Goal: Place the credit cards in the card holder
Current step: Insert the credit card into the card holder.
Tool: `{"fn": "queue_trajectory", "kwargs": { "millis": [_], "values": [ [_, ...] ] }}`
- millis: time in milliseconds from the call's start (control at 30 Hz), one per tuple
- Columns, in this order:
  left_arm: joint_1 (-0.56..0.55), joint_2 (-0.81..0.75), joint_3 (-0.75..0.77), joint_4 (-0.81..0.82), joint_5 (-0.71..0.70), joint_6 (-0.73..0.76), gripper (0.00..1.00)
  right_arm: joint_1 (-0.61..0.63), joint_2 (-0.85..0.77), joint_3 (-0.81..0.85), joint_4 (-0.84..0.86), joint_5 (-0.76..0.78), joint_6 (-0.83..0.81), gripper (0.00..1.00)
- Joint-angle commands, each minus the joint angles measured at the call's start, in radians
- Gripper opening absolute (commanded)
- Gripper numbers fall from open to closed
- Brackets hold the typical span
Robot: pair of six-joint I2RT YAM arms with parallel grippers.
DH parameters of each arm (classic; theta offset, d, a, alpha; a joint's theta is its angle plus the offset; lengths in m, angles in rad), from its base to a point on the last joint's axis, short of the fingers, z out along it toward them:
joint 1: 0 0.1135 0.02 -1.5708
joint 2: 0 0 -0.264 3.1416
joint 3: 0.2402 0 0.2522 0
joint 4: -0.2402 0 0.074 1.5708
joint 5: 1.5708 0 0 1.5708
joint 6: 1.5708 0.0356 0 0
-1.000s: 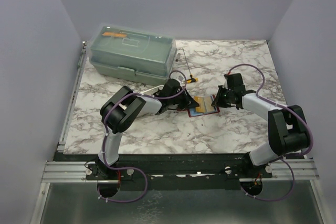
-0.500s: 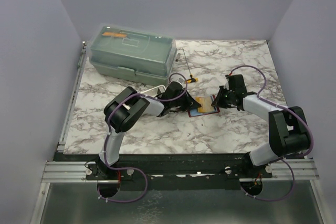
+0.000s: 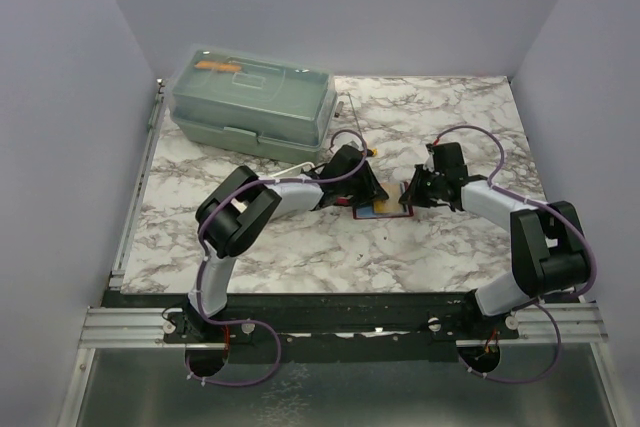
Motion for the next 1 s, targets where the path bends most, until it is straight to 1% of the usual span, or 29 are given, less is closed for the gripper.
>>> {"fn": "queue_trajectory", "kwargs": {
  "millis": [0,167,300,367,433,567,600,667,733,833,900,967],
  "values": [
    [0.006,-0.013,-0.004,-0.21,-0.089,0.085,0.48,0.017,0.045,-0.037,-0.109,-0.017,-0.019,0.0],
    [-0.009,0.013,0.047,-0.258,-0.105,0.109,0.52,0.017,0.046,-0.033,-0.111,-0.019,-0.019,0.0],
    [-0.061,0.079,0.143,-0.287,-0.03,0.131,0.54,0.017,0.026,-0.047,-0.1,0.001,0.001,0.0],
    [-0.054,0.054,0.12,-0.285,-0.056,0.13,0.59,0.014,0.009,-0.051,-0.101,0.012,0.008,0.0],
    [-0.028,0.017,0.085,-0.282,-0.065,0.149,0.62,0.01,-0.012,-0.052,-0.107,0.016,0.009,0.0],
    [0.022,-0.039,0.043,-0.275,-0.013,0.172,0.7,-0.001,-0.046,-0.049,-0.121,0.02,0.006,0.02],
    [0.026,-0.051,0.039,-0.275,-0.006,0.176,0.71,-0.002,-0.047,-0.047,-0.125,0.014,0.005,0.03],
    [0.029,-0.068,0.037,-0.275,0.009,0.184,0.71,-0.002,-0.048,-0.043,-0.131,-0.001,0.002,0.06],
    [0.029,-0.082,0.033,-0.27,0.013,0.185,0.71,-0.002,-0.05,-0.04,-0.134,-0.017,-0.001,0.14],
    [0.028,-0.064,0.045,-0.261,0.035,0.195,0.7,-0.002,-0.06,-0.036,-0.143,-0.019,-0.005,0.18],
    [0.027,-0.041,0.052,-0.24,0.071,0.189,0.67,-0.002,-0.063,-0.03,-0.15,-0.021,-0.008,0.22],
    [0.024,-0.025,0.054,-0.21,0.092,0.178,0.64,-0.002,-0.063,-0.024,-0.156,-0.016,-0.011,0.23]
  ]
}}
